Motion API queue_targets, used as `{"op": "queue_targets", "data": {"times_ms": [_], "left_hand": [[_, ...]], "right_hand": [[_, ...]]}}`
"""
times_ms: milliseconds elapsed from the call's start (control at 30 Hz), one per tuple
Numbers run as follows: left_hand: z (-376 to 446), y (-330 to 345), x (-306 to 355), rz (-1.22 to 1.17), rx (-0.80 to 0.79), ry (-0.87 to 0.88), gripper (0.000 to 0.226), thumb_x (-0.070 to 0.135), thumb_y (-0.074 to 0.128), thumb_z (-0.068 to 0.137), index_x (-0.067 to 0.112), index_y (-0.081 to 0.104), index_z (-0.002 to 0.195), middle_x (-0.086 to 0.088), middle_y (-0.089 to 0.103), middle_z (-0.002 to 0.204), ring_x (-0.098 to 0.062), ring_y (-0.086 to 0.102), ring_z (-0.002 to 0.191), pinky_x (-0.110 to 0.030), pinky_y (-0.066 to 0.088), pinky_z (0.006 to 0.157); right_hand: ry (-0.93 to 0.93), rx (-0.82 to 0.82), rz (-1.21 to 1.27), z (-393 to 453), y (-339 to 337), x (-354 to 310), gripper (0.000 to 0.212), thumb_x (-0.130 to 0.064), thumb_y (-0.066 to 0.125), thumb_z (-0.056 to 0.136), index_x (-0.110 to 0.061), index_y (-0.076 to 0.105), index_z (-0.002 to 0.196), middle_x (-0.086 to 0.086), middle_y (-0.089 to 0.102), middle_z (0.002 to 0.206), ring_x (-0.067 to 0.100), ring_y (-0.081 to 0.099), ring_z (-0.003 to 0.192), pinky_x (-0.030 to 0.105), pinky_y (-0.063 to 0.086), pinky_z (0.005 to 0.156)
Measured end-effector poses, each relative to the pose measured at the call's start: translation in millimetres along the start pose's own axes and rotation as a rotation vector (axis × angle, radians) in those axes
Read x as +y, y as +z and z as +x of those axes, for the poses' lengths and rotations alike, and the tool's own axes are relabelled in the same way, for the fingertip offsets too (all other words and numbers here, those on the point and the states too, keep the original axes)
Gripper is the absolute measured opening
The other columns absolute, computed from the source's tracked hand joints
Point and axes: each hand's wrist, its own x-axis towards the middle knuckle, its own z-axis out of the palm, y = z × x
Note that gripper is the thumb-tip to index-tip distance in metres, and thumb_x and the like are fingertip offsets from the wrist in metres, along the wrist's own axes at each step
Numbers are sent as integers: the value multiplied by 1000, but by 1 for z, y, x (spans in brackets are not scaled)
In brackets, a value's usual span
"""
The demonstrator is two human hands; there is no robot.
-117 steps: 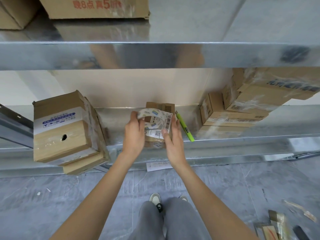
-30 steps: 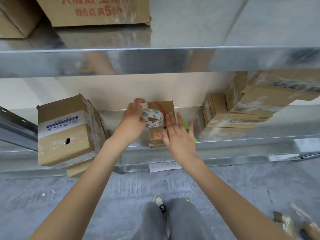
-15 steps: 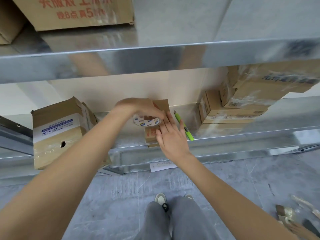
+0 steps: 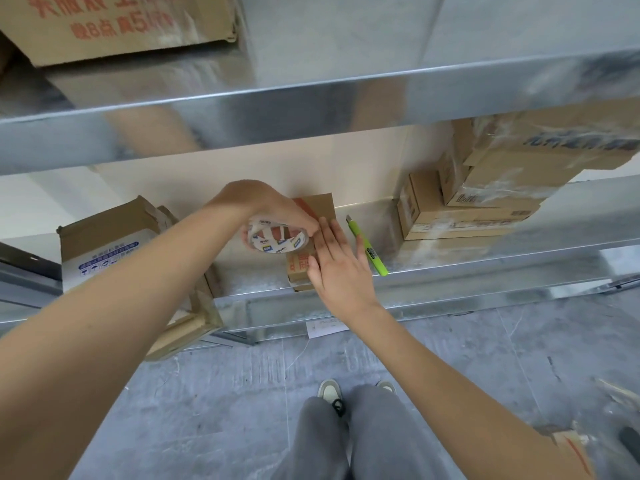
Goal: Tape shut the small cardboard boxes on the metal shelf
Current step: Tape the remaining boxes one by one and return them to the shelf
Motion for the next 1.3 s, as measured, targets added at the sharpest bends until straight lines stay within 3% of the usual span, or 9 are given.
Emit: {"op": "queue_targets", "data": {"times_ms": [133,400,500,667,767,867,1000,1100,1300], "left_hand": [[1,-1,-5,12,-33,-52,39,47,59,58,22,64,88,-3,63,79,-23,61,67,-32,55,67],[9,3,-31,-192,-56,-55,35,47,61,75,19,65,97,-6,61,94,-25,60,82,-35,56,77],[11,6,-35,-229,-40,-12,29,47,60,80,20,65,93,-3,61,88,-26,59,79,-33,55,70],[14,7,-39,-222,-26,67,30,43,55,83,21,68,98,4,63,92,-28,61,83,-35,51,68],[14,8,-39,-202,-17,76,37,44,56,80,21,69,105,5,64,92,-27,62,82,-33,52,65],[14,8,-36,-185,-19,87,44,47,56,71,23,69,106,4,64,93,-27,61,86,-41,54,77],[14,6,-34,-160,-22,109,38,47,56,74,25,71,101,3,65,102,-29,62,93,-49,50,95],[13,5,-32,-186,-37,84,45,47,60,70,22,70,105,1,64,95,-28,61,83,-41,54,77],[18,4,-33,-159,-26,99,31,48,59,78,26,69,97,0,64,96,-28,64,86,-40,53,81]], "right_hand": [[5,-3,1,0,1,-1,57,-37,20,103,-16,14,155,-2,11,162,11,2,149,48,3,119],[-14,30,58,0,6,0,57,-36,26,103,-13,18,154,1,17,161,13,6,149,50,7,119],[-19,34,85,-1,6,1,57,-36,27,103,-13,17,154,1,16,162,13,5,150,50,7,119],[69,124,720,6,-2,12,52,-21,40,103,-11,26,152,3,24,159,12,15,147,37,12,120],[349,262,673,13,-1,49,43,-6,45,97,-1,44,140,14,45,145,28,40,135,36,34,111],[542,-26,318,17,12,83,41,-22,51,97,-1,46,132,20,46,134,37,43,121,44,41,96],[396,-162,18,24,21,89,28,-19,48,97,-2,49,120,17,48,123,34,49,111,39,42,78],[358,-207,124,30,17,85,23,-7,44,96,3,49,116,21,56,111,38,59,98,35,36,65],[387,56,575,6,-44,71,29,-13,41,99,-4,54,123,14,59,74,36,57,74,35,34,59]]}}
